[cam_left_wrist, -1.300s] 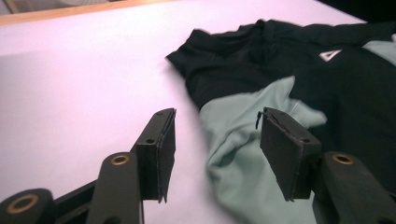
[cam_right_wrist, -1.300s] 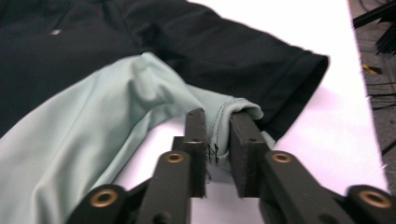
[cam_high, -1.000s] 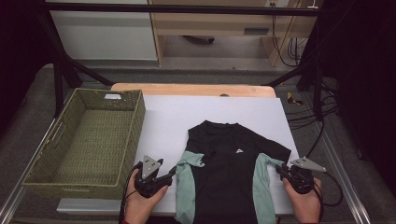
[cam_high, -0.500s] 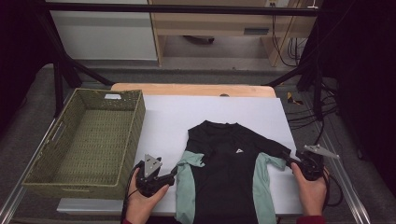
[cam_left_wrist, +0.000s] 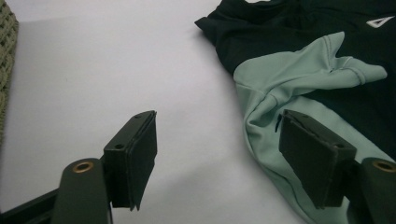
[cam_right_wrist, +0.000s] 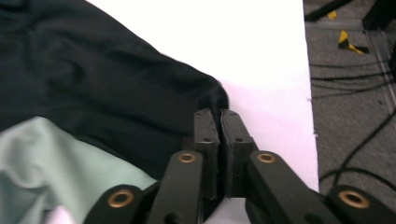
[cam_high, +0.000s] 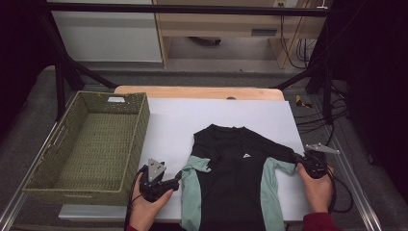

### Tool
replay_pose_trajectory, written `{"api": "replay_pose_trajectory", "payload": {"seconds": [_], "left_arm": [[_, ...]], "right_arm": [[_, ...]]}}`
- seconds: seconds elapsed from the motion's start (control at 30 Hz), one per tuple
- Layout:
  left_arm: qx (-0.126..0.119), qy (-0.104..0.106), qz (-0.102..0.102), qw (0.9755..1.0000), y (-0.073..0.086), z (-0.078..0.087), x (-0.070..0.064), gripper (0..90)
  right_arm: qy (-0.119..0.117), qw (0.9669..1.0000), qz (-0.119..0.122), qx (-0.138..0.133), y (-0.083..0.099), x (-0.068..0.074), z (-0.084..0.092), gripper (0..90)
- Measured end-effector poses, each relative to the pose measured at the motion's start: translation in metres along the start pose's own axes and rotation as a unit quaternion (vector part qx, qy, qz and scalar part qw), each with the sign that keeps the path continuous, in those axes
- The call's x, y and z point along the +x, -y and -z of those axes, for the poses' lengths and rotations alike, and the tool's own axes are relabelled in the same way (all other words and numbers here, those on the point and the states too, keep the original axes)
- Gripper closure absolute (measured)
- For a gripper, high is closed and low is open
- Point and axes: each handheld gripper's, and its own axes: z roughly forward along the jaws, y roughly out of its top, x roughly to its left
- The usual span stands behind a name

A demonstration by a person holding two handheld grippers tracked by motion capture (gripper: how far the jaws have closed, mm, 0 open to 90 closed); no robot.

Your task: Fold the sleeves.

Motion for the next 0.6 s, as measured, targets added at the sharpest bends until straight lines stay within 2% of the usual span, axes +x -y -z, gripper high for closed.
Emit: {"api": "replay_pose_trajectory", "payload": {"seconds": [0.17,0.23,0.47,0.6], "left_arm": [[0.001,-0.002,0.001,1.0000,0.000,-0.001,0.000,24.7],[0.002,-0.002,0.001,1.0000,0.001,-0.001,0.001,24.6],[0.003,-0.001,0.001,1.0000,0.001,-0.003,0.000,24.5],[0.000,0.000,-0.002,1.0000,0.000,-0.002,0.000,24.5]], "right_arm": [[-0.036,0.9989,0.009,-0.030,-0.005,0.012,0.013,87.6],[-0.057,0.9977,0.019,-0.031,-0.006,0.021,0.017,87.6],[-0.088,0.9939,0.056,-0.034,-0.016,0.056,0.027,87.7],[-0.102,0.9921,0.068,-0.026,-0.025,0.073,0.024,87.7]]}}
